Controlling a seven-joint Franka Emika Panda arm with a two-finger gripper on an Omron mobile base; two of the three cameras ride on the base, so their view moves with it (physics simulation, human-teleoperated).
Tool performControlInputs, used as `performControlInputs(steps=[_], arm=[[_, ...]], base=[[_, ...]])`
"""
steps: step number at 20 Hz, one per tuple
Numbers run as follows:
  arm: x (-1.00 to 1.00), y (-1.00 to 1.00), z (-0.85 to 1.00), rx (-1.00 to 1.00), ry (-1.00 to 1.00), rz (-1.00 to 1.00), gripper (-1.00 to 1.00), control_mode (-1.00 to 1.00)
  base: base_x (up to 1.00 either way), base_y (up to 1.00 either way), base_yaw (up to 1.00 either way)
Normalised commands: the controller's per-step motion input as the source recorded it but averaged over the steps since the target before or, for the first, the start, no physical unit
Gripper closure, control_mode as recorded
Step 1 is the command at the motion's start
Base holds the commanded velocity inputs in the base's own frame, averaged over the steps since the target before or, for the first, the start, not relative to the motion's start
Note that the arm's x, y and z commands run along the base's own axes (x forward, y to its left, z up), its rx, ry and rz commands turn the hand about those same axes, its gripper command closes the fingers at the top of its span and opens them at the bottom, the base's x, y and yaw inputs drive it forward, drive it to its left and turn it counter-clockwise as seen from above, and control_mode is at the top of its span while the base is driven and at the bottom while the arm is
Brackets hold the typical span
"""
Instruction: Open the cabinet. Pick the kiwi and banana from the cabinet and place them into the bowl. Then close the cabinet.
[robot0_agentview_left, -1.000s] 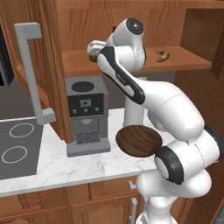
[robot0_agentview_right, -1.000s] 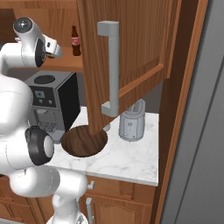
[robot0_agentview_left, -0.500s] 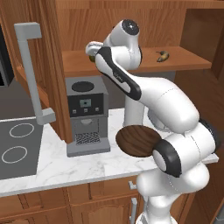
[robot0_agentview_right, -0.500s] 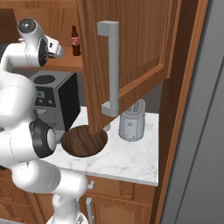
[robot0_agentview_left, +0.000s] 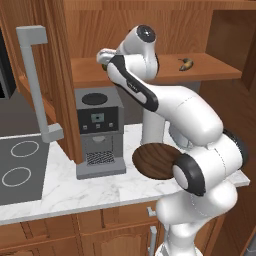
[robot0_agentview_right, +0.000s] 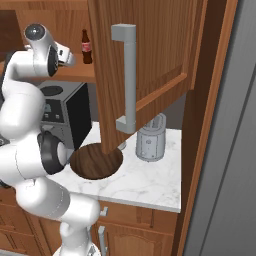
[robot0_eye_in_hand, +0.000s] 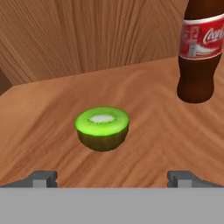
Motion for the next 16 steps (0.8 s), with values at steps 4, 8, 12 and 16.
performControlInputs(steps=[4, 8, 12, 16], arm=[[0.27, 0.09, -0.02, 0.0, 0.0, 0.0, -1.0, -1.0], [0.31, 0.16, -0.07, 0.0, 0.0, 0.0, -1.0, -1.0], [0.32, 0.17, -0.06, 0.0, 0.0, 0.0, -1.0, -1.0], [0.34, 0.13, -0.03, 0.0, 0.0, 0.0, -1.0, -1.0]], base=[[0.0, 0.0, 0.0], [0.0, 0.0, 0.0], [0.0, 0.0, 0.0], [0.0, 0.0, 0.0]])
